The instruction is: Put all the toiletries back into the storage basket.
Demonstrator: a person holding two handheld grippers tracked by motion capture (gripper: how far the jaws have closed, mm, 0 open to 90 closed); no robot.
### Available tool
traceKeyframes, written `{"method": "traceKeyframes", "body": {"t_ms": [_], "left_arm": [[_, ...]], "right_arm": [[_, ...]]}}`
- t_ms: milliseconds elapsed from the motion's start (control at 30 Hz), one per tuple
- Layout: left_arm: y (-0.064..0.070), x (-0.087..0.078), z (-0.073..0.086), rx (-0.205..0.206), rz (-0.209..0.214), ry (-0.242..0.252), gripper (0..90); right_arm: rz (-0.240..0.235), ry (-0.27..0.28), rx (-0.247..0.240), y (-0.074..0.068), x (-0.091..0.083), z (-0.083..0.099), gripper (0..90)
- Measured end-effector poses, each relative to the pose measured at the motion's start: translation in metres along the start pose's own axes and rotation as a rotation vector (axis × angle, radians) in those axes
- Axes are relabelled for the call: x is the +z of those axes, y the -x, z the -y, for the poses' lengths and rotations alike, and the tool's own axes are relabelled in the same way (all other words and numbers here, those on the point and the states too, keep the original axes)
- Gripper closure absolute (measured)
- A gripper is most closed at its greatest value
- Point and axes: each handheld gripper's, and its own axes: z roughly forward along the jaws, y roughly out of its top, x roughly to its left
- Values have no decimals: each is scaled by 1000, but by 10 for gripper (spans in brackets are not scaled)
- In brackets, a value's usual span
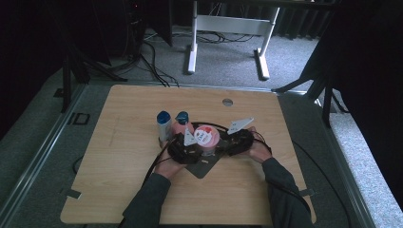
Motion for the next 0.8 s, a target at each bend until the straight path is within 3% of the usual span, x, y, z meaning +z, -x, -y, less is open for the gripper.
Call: {"method": "traceKeyframes", "body": {"t_ms": [133, 267, 567, 700, 800], "left_arm": [[5, -12, 4, -4, 6, 34, 430], [16, -15, 8, 24, 44, 50, 524], [30, 5, 14, 67, 112, -4, 725], [34, 13, 14, 88, 109, -23, 838], [37, 16, 14, 98, 108, -25, 896]], "right_arm": [[19, 35, 14, -3, -14, 4, 452], [29, 82, 19, -14, -24, 8, 544], [37, 68, -35, -40, -15, 9, 785], [48, 62, -37, -45, -9, 8, 893], [62, 64, -32, -46, -5, 8, 900]]}}
